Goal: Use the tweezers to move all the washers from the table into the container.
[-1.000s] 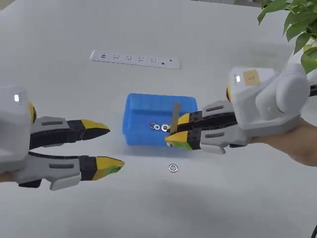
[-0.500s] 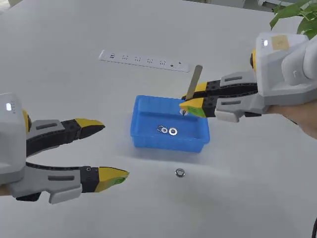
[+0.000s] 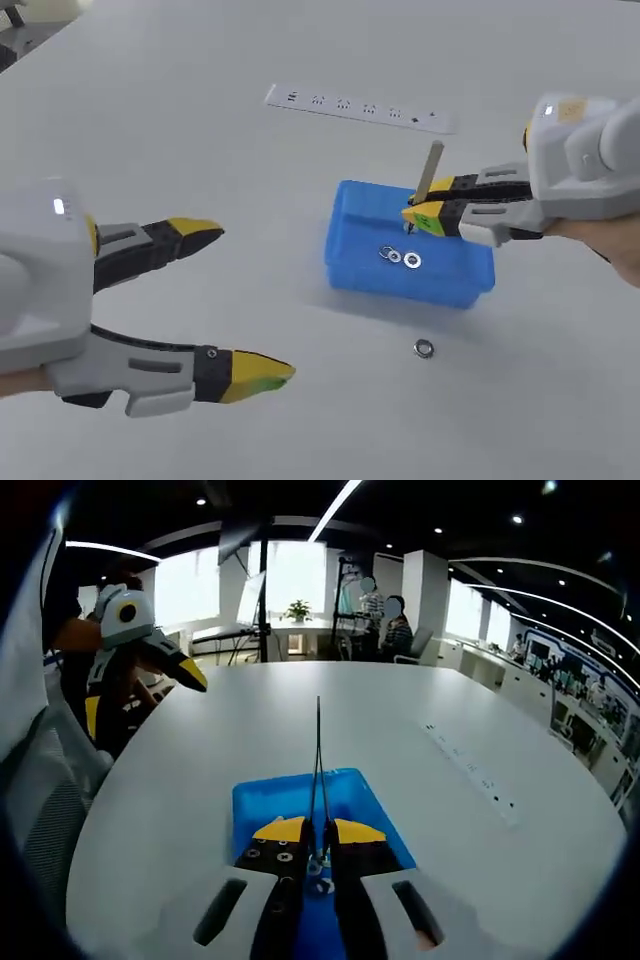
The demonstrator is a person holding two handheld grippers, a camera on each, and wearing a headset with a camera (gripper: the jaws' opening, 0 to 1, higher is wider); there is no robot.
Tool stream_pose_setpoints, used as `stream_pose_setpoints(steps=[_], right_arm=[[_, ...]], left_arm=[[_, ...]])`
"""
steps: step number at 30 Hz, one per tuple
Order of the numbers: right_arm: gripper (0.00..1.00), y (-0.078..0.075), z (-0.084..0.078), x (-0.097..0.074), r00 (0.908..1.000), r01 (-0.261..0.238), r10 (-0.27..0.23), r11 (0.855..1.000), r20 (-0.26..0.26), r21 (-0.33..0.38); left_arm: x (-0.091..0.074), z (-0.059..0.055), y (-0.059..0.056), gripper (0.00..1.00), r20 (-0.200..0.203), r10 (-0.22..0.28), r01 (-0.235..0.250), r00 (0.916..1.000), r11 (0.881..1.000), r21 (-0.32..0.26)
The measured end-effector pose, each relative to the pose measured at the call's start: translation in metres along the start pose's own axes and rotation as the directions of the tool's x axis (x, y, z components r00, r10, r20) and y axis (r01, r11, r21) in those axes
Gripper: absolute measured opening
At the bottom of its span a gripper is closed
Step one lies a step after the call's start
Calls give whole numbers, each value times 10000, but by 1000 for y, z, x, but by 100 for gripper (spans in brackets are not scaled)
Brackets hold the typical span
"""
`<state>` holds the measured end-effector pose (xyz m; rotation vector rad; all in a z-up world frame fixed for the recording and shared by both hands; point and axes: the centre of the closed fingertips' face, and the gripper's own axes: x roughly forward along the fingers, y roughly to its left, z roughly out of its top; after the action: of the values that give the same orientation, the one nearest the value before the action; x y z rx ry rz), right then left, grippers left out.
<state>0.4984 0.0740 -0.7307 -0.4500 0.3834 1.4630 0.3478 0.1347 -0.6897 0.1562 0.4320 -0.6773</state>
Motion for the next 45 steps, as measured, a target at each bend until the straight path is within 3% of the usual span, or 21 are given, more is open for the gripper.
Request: stream_pose_setpoints(steps=[6,13,23,32,34,36,42,45], right_arm=[[9,2,-16,19,9993,-56,56,10000,-372,22],[10,4,-24,21,9977,-81,77,9999,-672,-60],[10,3,-23,19,9977,3,1,10000,-670,66],[7,0,-7,13,9996,150,-147,9998,-227,129],[7,-1,-3,12,9996,234,-233,9997,-137,56],[7,0,2,11,9997,246,-246,9997,-31,52],[7,2,10,1,9994,295,-295,9996,174,40],[7,2,16,-7,9981,306,-333,9982,519,521]], left_arm=[[-3,1,0,94,-45,117,-118,9999,9999,-56],[-6,-5,0,94,-242,112,-113,9996,9999,-65],[-7,-5,-3,94,-289,72,-74,9996,9999,-84],[-8,-4,-1,92,-163,237,-240,9996,9996,-170],[-7,1,1,91,50,328,-327,9994,9992,-244],[-3,10,2,88,542,457,-427,9975,9976,-546],[13,16,7,88,321,111,-113,9994,9999,34],[23,30,12,87,512,-244,235,9984,9995,192]])
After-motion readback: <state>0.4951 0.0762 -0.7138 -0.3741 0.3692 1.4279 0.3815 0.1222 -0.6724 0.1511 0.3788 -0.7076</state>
